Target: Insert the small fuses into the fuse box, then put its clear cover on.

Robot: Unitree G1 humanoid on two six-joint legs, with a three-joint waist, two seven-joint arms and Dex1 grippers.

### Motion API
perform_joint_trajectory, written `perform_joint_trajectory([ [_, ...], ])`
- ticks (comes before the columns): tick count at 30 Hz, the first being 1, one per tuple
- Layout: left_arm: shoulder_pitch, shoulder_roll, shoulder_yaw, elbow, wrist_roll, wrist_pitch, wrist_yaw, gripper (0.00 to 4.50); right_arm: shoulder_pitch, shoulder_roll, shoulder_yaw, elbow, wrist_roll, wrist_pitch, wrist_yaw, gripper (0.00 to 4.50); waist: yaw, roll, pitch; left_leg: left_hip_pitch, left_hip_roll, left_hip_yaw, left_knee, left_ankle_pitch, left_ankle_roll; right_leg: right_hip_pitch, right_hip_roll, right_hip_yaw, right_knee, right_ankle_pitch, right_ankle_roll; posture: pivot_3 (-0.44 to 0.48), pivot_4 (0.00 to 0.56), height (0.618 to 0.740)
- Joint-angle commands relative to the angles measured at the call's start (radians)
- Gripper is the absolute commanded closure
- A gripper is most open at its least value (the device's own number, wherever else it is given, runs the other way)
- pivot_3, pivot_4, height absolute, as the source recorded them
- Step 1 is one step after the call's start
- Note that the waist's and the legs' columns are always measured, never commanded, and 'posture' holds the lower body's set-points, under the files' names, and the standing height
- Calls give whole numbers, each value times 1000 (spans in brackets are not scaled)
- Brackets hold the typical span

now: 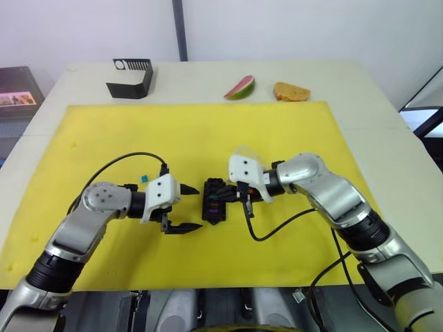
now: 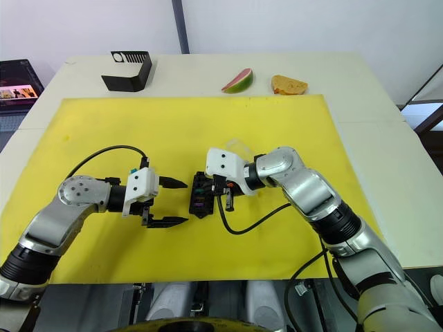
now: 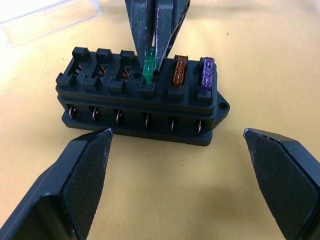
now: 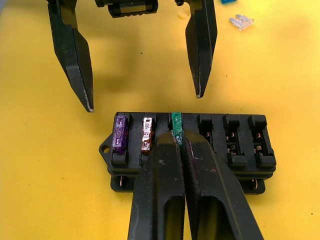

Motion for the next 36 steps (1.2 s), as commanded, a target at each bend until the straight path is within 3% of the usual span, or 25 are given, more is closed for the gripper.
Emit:
perform_joint_trajectory([
  [1,0,3,7,-24,-3,-3,0,87,11,-12,43,21,-50,-11,-3,4500,0,0,0,0,0,0,0,0,0,0,0,0,0,0,0,0,150,740],
  [12,-5,-1,3,-21,-1,-5,1,87,13,-8,67,31,-68,62,-10,4500,0,0,-1,2,0,0,0,0,1,2,0,0,0,0,0,0,150,740],
  [21,-5,0,3,-20,0,-5,1,87,10,5,67,31,-73,60,-25,4500,-1,0,-1,15,0,0,-2,-2,3,14,0,0,-2,0,0,0,150,740],
  [31,-8,-2,3,-19,0,-4,2,87,-9,21,34,23,-53,85,-31,4500,-1,0,-1,15,1,0,-2,-2,3,14,0,0,-1,0,0,0,150,740],
  [34,-8,-2,3,-19,0,-2,3,0,-14,29,26,30,-54,82,-42,3607,-1,0,-1,15,1,0,-2,-2,3,14,0,0,-1,0,0,0,150,740],
  [36,-8,-1,3,-18,0,-2,3,0,-21,37,17,38,-48,83,-49,3607,-1,0,-1,15,1,0,-2,-2,3,14,0,0,-2,0,0,0,150,740],
])
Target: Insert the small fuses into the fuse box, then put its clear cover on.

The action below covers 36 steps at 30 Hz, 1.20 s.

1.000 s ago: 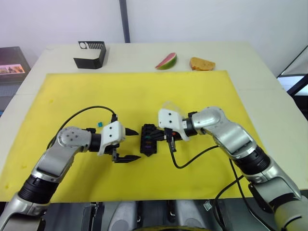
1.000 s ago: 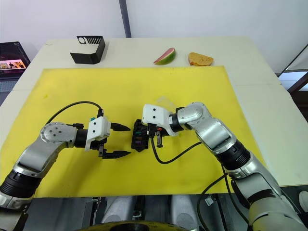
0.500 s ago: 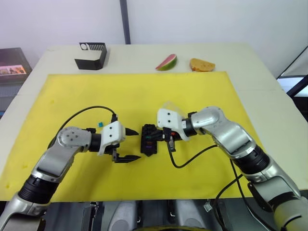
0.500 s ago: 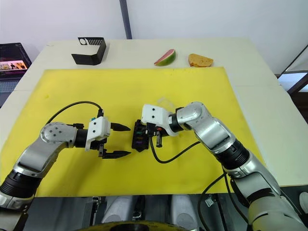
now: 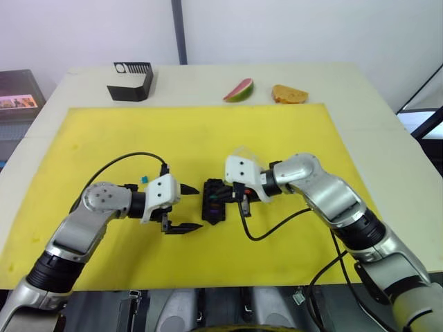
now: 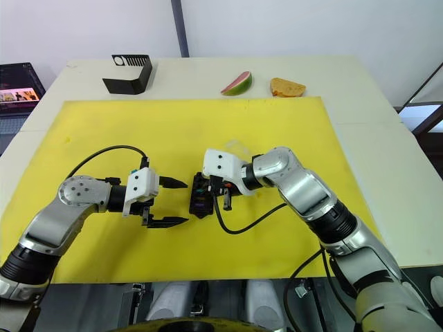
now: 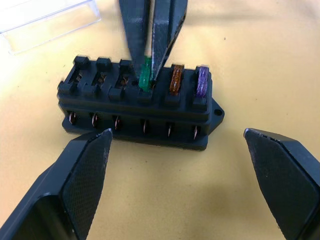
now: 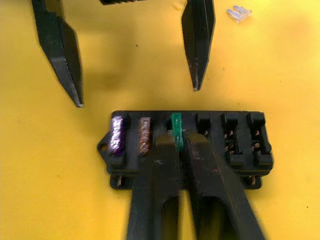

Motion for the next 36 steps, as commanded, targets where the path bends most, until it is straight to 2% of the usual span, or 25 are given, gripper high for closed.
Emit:
perform_joint_trajectory([
  [1,-7,1,4,-18,0,-2,1,0,-7,11,0,23,-9,17,-15,3607,1,0,0,0,0,0,0,0,0,0,0,0,0,0,0,0,150,740],
  [15,-15,0,5,-3,3,-9,-2,0,-43,-24,-65,-49,92,66,59,3607,1,0,0,-2,0,0,0,-1,1,-1,0,0,-1,0,0,0,150,740],
  [24,-27,-2,6,10,6,-14,-4,0,-42,1,-122,-60,164,76,43,3607,1,0,1,-3,0,0,0,-1,1,-2,-1,0,-2,0,0,0,150,740],
  [27,-30,-2,7,14,6,-15,-6,0,-39,15,-130,-48,170,71,26,4383,1,0,1,-3,0,0,0,-1,1,-2,-1,0,-2,0,0,0,150,740],
  [36,-28,-2,9,13,9,-15,-3,0,8,20,-110,-14,162,16,13,4453,1,0,1,-3,0,0,0,-1,1,-2,-1,0,-2,0,0,0,150,740],
])
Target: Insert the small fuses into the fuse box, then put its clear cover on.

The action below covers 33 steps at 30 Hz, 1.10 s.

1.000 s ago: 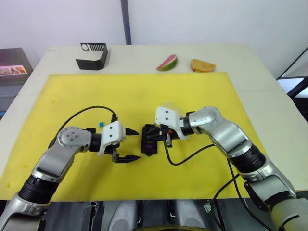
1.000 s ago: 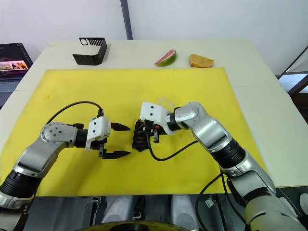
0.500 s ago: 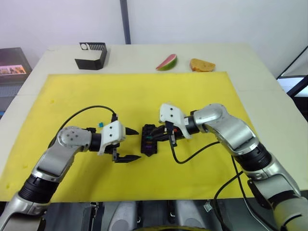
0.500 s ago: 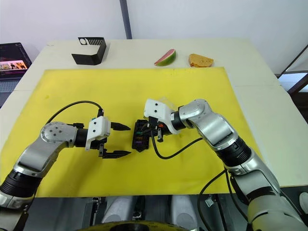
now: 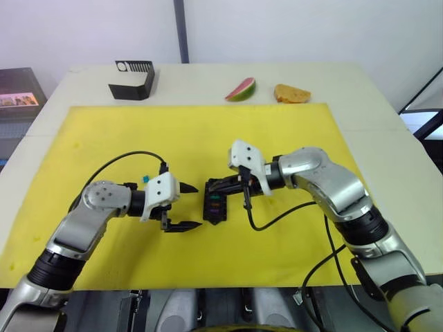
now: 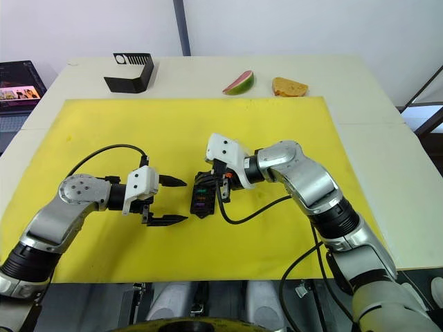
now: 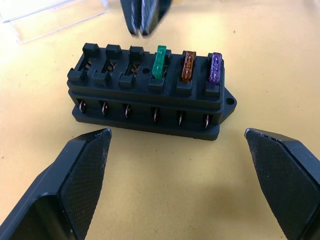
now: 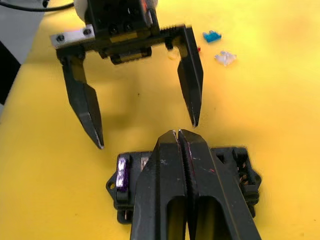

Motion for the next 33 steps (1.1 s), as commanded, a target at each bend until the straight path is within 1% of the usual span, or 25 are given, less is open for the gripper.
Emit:
perform_joint_trajectory([
  [1,-15,1,9,-12,2,-13,0,0,7,2,-6,-6,1,-28,-1,4453,0,0,0,0,0,0,0,0,0,0,0,0,0,0,0,0,150,740],
  [8,-14,2,11,-13,3,-15,0,0,52,-16,37,42,-55,-96,1,4453,0,0,0,0,0,0,0,0,0,0,0,0,0,0,0,0,150,740],
  [14,-16,0,11,-12,3,-16,2,0,93,-45,81,117,-129,-185,5,4453,1,0,0,1,0,0,0,0,0,1,0,0,0,0,0,0,150,740],
  [23,-16,-1,12,-15,1,-13,4,0,91,-50,77,122,-133,-175,7,4453,2,0,0,2,0,0,0,0,0,3,0,0,0,0,0,0,150,740],
  [33,-24,-7,12,-13,0,-10,8,0,145,-67,142,202,-195,-213,14,4453,3,0,-3,4,0,0,0,0,0,4,0,0,-1,0,0,0,150,740],
])
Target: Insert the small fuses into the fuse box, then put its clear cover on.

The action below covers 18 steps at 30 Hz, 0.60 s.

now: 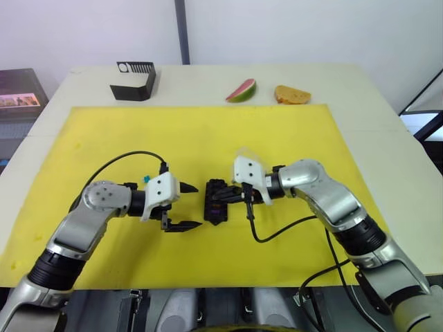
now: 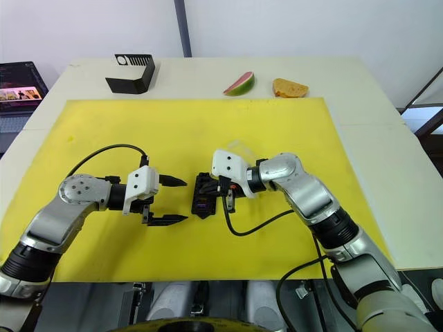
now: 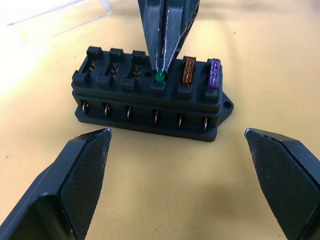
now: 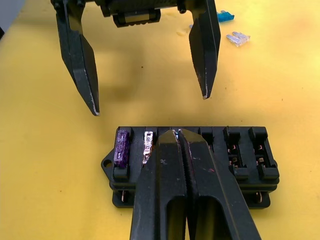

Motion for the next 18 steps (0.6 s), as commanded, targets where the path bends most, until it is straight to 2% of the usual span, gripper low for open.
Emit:
perform_joint_trajectory([
  [1,-20,-2,12,-13,-1,-10,3,0,57,-45,76,122,-93,37,0,4453,0,0,-2,0,0,0,0,0,0,1,0,0,0,0,0,0,150,740],
  [6,-22,-2,12,-10,-1,-10,3,0,48,-48,68,126,-92,28,4,4453,1,1,-6,1,0,0,0,0,0,1,0,0,0,0,-1,0,150,740],
  [10,-27,-1,17,-9,-7,-7,1,0,30,-33,15,88,-42,46,9,4453,2,1,-6,0,0,0,0,0,0,1,0,0,0,-1,-2,0,150,740],
  [18,-31,35,88,-79,-104,53,-34,0,-68,-3,-198,-73,202,252,12,4453,-1,1,-4,-5,0,0,0,0,1,-4,0,0,-1,-1,-1,0,150,740],
])
